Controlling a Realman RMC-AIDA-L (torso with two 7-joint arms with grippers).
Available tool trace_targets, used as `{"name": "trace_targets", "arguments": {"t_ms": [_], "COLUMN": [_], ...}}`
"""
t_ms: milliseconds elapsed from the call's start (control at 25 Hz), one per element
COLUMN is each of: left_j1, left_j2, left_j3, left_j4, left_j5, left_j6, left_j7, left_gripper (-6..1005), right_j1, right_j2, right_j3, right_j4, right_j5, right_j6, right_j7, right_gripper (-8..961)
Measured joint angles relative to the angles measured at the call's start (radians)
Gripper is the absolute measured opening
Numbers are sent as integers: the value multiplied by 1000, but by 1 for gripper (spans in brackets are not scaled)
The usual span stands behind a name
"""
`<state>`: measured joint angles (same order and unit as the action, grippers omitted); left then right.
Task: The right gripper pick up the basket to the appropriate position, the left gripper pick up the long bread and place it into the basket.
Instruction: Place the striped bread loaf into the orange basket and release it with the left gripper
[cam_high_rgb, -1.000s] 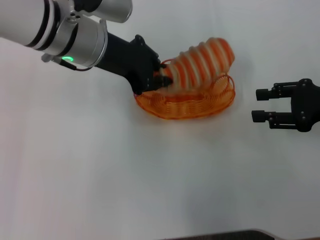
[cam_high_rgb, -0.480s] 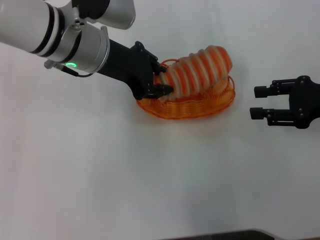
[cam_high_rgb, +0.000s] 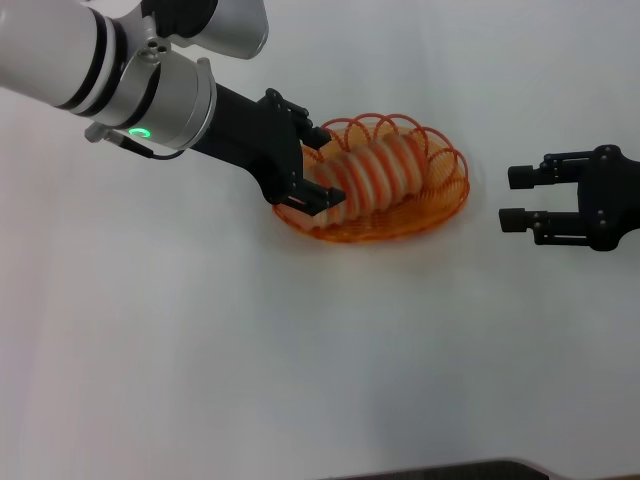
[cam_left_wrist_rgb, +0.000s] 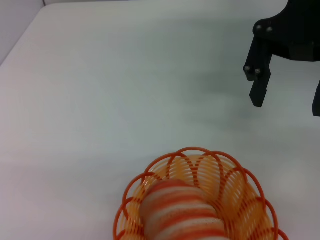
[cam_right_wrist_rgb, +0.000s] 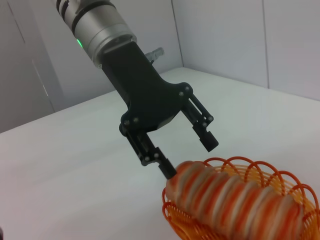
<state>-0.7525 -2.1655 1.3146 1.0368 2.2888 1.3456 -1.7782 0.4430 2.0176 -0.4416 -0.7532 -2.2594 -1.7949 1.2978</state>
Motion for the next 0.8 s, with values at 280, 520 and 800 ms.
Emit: {"name": "trace_targets", "arguments": {"t_ms": [280,520,800], "left_j1": [1,8,96], "left_j2": [1,4,19], "left_j3": [-35,-258,-475], "left_j4": [0,-3,-53], "left_j5": [1,-16,-32], "left_j6": [0,132,243], "left_j7": [-55,-58,23], "left_gripper": [674,783,777], "right_j1": [0,0,-1], "right_j2": [-1,-4,-5], "right_j3": [2,11,12], "right_j4": [0,0,0], "right_j5": [6,8,8], "right_j6": [-1,-2,-4], "right_j7": [0,0,-7], "right_gripper": [738,742,746]}}
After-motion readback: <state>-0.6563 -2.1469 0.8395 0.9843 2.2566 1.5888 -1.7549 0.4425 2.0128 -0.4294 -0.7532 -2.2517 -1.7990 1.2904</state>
